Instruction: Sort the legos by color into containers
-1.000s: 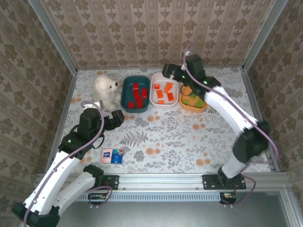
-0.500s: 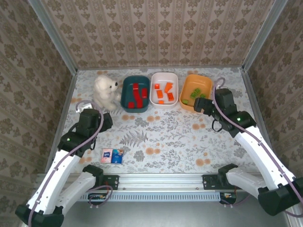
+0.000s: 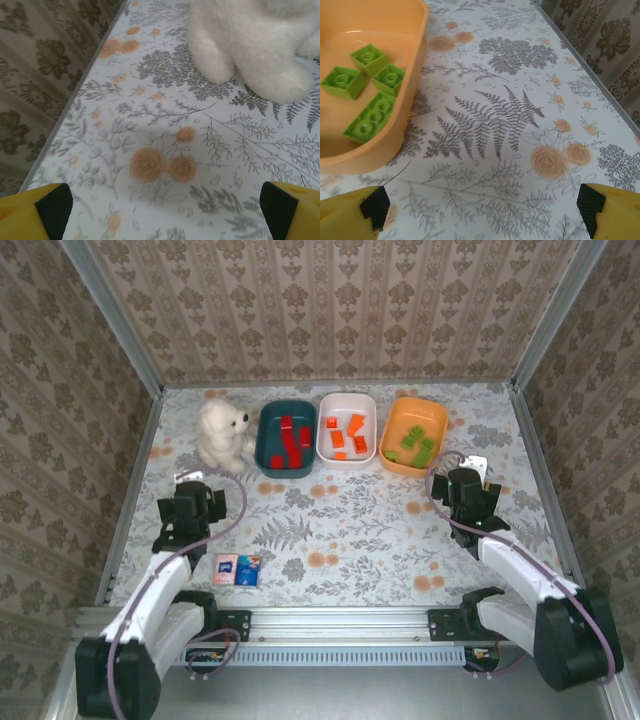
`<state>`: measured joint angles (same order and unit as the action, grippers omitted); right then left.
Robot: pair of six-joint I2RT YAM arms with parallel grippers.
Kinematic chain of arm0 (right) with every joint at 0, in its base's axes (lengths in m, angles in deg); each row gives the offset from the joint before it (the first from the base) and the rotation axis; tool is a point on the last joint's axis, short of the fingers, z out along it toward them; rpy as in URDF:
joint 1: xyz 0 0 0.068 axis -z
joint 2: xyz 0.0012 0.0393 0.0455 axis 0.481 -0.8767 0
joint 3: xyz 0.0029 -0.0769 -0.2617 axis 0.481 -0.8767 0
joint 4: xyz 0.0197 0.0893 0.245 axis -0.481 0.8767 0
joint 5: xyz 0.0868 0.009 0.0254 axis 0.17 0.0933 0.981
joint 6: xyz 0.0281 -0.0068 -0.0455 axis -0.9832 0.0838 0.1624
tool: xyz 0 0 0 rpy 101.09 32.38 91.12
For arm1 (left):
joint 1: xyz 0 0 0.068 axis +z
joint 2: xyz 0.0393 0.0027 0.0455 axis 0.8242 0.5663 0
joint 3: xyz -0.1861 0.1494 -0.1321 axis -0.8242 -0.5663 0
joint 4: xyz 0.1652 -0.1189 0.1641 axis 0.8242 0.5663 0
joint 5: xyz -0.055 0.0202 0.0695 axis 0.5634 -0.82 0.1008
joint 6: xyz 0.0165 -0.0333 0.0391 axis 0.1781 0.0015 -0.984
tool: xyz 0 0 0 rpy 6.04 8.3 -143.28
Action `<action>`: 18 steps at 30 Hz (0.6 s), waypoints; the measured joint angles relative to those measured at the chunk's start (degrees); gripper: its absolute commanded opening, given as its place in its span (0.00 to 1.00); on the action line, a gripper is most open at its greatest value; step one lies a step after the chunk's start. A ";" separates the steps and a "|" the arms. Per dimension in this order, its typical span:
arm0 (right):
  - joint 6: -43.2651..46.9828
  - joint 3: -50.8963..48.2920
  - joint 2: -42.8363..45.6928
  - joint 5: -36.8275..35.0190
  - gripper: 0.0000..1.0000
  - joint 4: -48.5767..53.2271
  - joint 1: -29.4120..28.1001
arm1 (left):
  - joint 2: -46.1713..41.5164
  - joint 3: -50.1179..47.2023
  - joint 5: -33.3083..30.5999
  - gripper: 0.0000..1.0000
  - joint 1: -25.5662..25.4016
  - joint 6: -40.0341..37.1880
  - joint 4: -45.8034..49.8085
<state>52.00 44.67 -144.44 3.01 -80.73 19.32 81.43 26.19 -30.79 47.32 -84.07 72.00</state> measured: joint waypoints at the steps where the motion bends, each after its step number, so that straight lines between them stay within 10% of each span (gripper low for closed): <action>1: 0.52 -0.33 -1.84 0.15 1.00 -2.08 0.74 | 3.32 0.02 1.49 1.00 0.94 -0.35 -3.02; 9: 4.04 -0.07 -15.15 7.06 1.00 -18.40 7.17 | 27.82 3.67 10.03 1.00 3.87 -0.98 -21.16; 18: 4.79 -0.63 -21.07 16.41 1.00 -33.11 9.49 | 34.12 7.54 16.52 1.00 7.82 -4.20 -34.42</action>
<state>56.79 44.04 -165.51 19.42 -113.84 28.81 115.55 33.73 -14.27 55.14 -88.27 37.58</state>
